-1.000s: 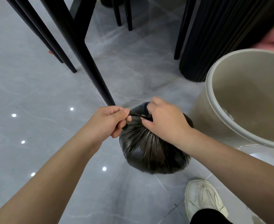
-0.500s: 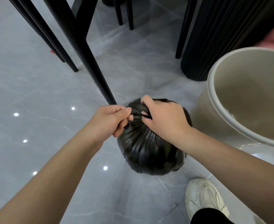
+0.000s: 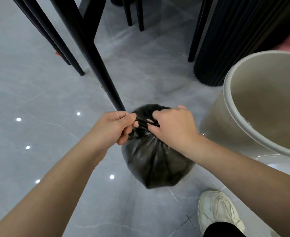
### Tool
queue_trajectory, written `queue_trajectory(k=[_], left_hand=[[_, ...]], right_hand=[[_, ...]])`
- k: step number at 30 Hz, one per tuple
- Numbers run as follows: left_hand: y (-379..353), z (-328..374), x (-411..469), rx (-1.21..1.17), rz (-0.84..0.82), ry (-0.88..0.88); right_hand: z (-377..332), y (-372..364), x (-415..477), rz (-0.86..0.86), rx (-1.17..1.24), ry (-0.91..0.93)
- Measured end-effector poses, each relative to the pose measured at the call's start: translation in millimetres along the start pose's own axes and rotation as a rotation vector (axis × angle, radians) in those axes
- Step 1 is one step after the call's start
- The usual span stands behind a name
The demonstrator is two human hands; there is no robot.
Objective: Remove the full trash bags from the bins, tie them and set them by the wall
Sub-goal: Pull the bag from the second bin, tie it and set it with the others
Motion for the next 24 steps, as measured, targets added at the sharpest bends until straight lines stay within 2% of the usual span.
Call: queue_trajectory(k=[2,5,10,16,22,24], left_hand=[[0.9,-0.9,1.0,-0.002,-0.001,0.0],[-0.1,-1.6,1.7,-0.006,-0.001,-0.002],[1.4,-1.4,1.7,-0.015,0.004,-0.002],[0.2,-2.1,1.9,-0.017,0.005,-0.009],[1.6,-3.6,3.3,0.002,0.01,-0.013],[3.6,-5.2,4.1,0.002,0.037,-0.007]], right_hand=[[-2.5,3.8,0.8,0.059,0.038,0.028],[-0.3,3.4,0.8,0.004,0.174,-0.021],[-3.0,5.9,-0.5,0.035,0.022,0.001],[-4.2,10.3,-1.0,0.054,0.198,0.065],[-5.0,3.6,-0.2,0.089,0.068,0.066],[-3.6,3.5,2.0,0.094,0.094,0.079]])
Point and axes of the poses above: each hand's wrist, its own x-axis towards the middle knuckle, its own y-axis out of the back of the hand, z = x × y, the point moved 9 cm from there along x, towards the middle knuckle, and after that the axes turned 3 degrees about z, right-handed, at the moved point
